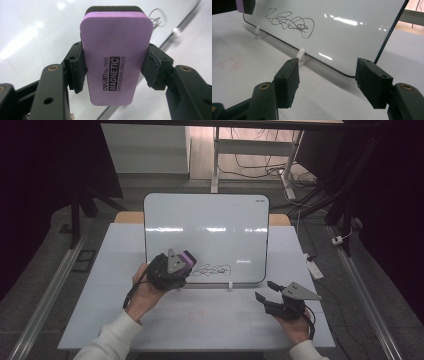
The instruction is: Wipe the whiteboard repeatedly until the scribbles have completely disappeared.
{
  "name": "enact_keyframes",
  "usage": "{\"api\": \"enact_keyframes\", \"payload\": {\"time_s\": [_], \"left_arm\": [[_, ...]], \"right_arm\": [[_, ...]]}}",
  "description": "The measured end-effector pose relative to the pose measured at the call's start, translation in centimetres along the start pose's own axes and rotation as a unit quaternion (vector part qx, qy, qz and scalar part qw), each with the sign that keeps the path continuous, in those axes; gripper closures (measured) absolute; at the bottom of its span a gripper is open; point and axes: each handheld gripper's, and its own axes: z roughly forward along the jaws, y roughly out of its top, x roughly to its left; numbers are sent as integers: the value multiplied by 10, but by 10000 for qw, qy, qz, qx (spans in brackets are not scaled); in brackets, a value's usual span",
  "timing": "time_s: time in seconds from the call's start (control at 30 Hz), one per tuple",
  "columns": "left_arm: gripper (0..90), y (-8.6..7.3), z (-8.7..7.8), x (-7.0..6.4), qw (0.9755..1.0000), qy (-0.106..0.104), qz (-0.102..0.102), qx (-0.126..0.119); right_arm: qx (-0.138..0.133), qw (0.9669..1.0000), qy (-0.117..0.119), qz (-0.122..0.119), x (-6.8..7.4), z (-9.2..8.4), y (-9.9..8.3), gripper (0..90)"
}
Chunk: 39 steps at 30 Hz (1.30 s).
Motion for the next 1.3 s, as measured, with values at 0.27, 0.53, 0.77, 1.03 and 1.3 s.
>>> {"api": "enact_keyframes", "payload": {"time_s": [0.27,0.53,0.77,1.03,1.3], "left_arm": [[414,-2,18,-6,9992,168,268,256],[415,-2,23,-10,9992,167,294,199],[415,-1,32,-17,9995,126,272,123],[415,-3,41,-27,9996,291,6,-12],[416,-9,41,-31,9989,440,-125,-40]], "right_arm": [[28,10000,2,8,0,1,-1,352],[-2,10000,9,17,1,1,-1,352],[-31,10000,24,50,0,1,-1,353],[-74,9999,42,60,1,0,0,353],[-114,9999,34,66,0,-1,0,353]]}}
